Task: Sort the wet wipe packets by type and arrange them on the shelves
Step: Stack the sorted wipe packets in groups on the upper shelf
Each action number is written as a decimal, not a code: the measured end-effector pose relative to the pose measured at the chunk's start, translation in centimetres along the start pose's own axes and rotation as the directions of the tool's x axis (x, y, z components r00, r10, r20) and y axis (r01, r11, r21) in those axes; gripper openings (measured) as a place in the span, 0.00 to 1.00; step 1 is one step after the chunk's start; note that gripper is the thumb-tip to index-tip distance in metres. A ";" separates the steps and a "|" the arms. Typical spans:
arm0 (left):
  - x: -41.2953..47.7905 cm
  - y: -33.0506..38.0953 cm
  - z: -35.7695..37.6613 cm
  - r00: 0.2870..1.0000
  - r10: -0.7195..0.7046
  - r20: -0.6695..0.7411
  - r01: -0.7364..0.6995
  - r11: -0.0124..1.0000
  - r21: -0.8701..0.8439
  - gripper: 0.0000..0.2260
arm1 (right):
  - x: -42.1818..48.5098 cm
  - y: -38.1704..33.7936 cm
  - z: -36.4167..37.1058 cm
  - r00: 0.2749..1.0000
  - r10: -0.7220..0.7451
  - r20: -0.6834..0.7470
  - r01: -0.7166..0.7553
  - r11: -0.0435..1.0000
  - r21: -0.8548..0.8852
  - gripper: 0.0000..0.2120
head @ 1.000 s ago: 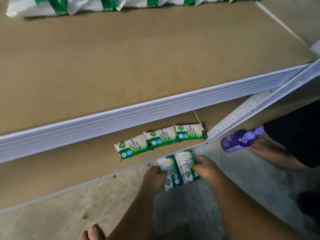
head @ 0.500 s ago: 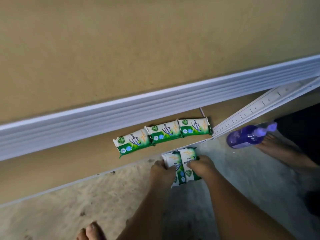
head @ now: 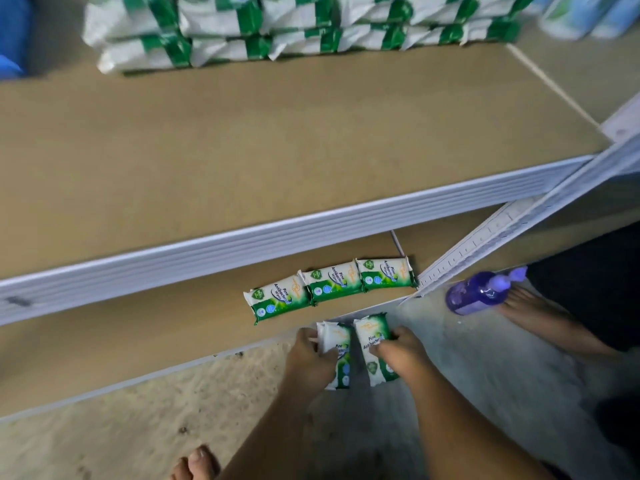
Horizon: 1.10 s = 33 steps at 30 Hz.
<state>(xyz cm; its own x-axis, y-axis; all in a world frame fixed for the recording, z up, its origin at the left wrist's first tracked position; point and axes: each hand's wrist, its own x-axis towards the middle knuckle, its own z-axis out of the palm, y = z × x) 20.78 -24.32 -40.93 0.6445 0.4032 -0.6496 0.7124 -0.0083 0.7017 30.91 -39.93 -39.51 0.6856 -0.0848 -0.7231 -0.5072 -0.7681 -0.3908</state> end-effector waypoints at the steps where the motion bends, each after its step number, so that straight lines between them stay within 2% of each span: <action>1: -0.7 0.0 -0.7 1.000 0.022 0.009 -0.022 1.000 -0.017 0.18 | -1.1 -0.1 -0.2 1.000 -0.006 -0.001 0.006 1.000 0.008 0.16; 4: -3.0 0.2 -2.9 0.994 0.098 0.053 -0.097 0.995 -0.022 0.29 | -4.3 -0.2 -0.8 1.000 -0.031 0.006 0.030 0.999 0.045 0.15; 6: -5.0 0.7 -4.3 0.986 0.142 0.092 -0.142 0.990 0.000 0.33 | -6.3 -0.4 -1.4 0.998 -0.069 0.008 0.069 0.997 0.043 0.17; 8: -7.2 1.5 -5.7 0.970 0.213 0.121 -0.219 0.975 0.036 0.32 | -8.4 -0.8 -2.1 0.992 -0.124 0.010 0.124 0.992 0.039 0.21; 11: -10.7 3.0 -7.7 0.941 0.310 0.134 -0.322 0.943 0.083 0.29 | -12.8 -1.8 -3.4 0.975 -0.217 0.052 0.214 0.975 0.051 0.37; 13: -13.1 4.1 -9.0 0.925 0.357 0.128 -0.371 0.922 0.111 0.26 | -15.9 -2.3 -4.4 0.952 -0.300 0.067 0.297 0.954 0.041 0.41; 18: -19.6 6.5 -11.6 0.895 0.446 0.032 -0.447 0.892 0.072 0.18 | -22.9 -3.1 -6.8 0.881 -0.465 0.082 0.467 0.884 -0.003 0.34; 24: -27.0 9.1 -14.3 0.833 0.544 -0.097 -0.549 0.835 -0.030 0.15 | -29.7 -5.2 -10.3 0.801 -0.596 0.064 0.596 0.803 0.009 0.30; 28: -30.1 12.1 -17.1 0.764 0.626 -0.155 -0.634 0.773 0.002 0.17 | -34.1 -7.6 -12.5 0.739 -0.672 0.055 0.670 0.741 0.044 0.31; 33: -32.3 17.0 -21.1 0.693 0.702 -0.163 -0.705 0.707 0.049 0.17 | -37.9 -11.4 -14.6 0.658 -0.753 -0.007 0.747 0.652 0.127 0.30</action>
<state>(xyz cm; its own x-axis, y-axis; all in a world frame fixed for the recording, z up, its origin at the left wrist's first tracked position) 6.26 -18.13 -1.82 0.9018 0.4227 0.0903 0.0628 -0.3348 0.9402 18.30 -37.17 0.67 0.8365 0.5183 -0.1778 0.1152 -0.4835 -0.8677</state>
